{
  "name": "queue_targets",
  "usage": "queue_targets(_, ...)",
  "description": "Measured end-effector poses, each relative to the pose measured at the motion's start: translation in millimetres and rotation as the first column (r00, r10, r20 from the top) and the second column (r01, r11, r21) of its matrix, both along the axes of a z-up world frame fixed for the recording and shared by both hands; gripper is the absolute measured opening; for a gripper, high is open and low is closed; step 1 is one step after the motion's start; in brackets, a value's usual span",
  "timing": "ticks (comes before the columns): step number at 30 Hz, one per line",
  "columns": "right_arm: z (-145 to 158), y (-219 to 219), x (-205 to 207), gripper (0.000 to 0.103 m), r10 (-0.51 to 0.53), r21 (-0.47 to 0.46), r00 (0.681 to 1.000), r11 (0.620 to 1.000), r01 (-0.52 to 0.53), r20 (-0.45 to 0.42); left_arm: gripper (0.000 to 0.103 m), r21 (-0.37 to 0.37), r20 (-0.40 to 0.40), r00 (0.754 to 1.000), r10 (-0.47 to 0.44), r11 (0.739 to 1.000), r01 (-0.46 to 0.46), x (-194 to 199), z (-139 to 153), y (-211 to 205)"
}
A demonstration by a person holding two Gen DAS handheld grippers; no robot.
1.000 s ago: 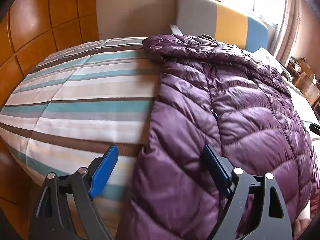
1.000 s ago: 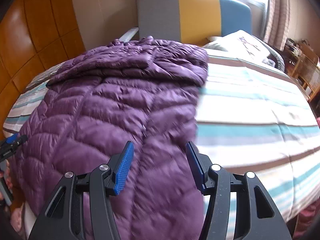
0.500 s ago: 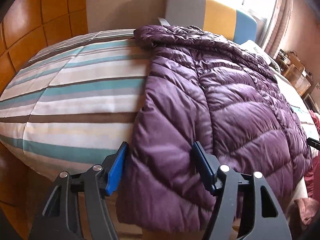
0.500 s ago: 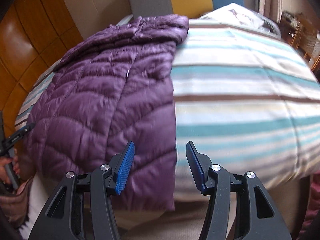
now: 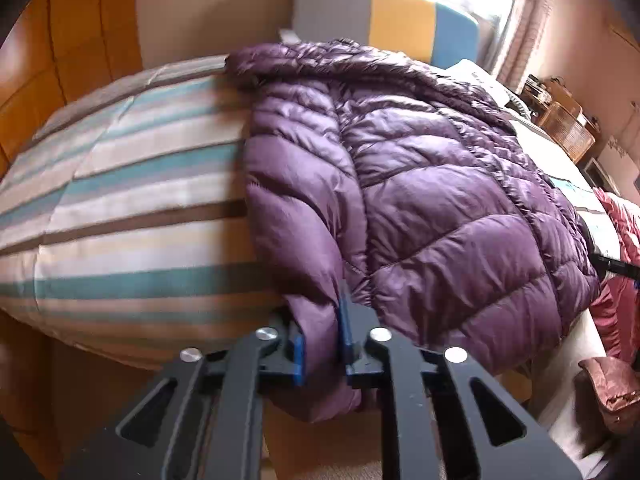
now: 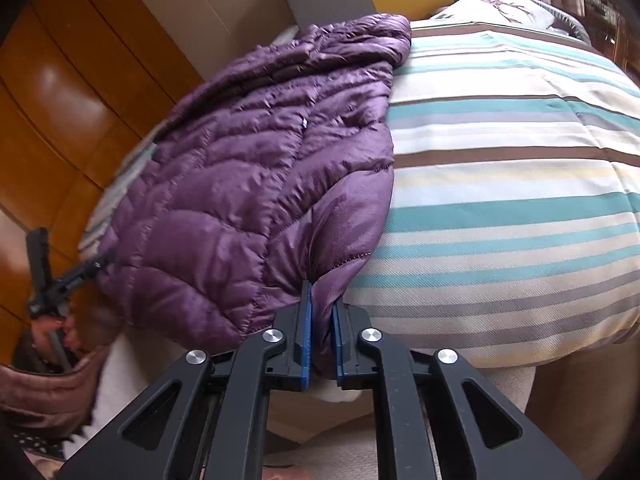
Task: Fold large clothes
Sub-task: 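Grasp the jacket hem with both tools and lift it toward the collar, then carry the held hem over the jacket body with both tools, folding it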
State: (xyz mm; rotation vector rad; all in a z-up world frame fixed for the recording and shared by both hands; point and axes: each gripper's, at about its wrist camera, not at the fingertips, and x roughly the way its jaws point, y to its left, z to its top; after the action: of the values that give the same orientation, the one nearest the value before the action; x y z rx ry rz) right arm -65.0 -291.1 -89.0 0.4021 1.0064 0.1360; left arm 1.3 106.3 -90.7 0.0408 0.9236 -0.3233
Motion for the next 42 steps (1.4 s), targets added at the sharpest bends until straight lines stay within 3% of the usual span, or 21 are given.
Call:
queue_targets(7, 28, -8, -9, 0.005, 0.012, 0.064, 0.994, 0.998, -0.019, 0.106, 0.007, -0.084, 0.082, 0.997, -0.013, 0.996, 0.020, -20, 34, 5)
queue_targets(16, 67, -22, -32, 0.005, 0.012, 0.103, 0.977, 0.994, -0.035, 0.214, 0.007, -0.125, 0.197, 0.979, -0.060, 0.988, 0.086, -58, 83, 14)
queue_targets(26, 121, -46, -69, 0.005, -0.032, 0.265, 0.914, 0.960, -0.084, 0.404, 0.007, -0.315, 0.286, 0.958, -0.026, 0.942, 0.119, -99, 143, 50)
queue_targets(30, 130, -64, -59, 0.005, -0.071, 0.266, 0.900, 0.963, -0.051, 0.430, 0.007, -0.394, 0.265, 0.964, 0.019, 0.915, 0.091, -87, 155, 68)
queue_targets(34, 130, -75, -33, 0.005, -0.105, 0.288, 0.903, 0.957, -0.022, 0.417, 0.007, -0.432, 0.182, 0.981, 0.061, 0.902, 0.024, -55, 142, 74)
queue_targets(42, 121, -70, 30, 0.005, -0.114, 0.274, 0.918, 0.962, 0.006, 0.380, 0.008, -0.405, 0.125, 0.990, 0.069, 0.914, -0.013, -5, 125, 62)
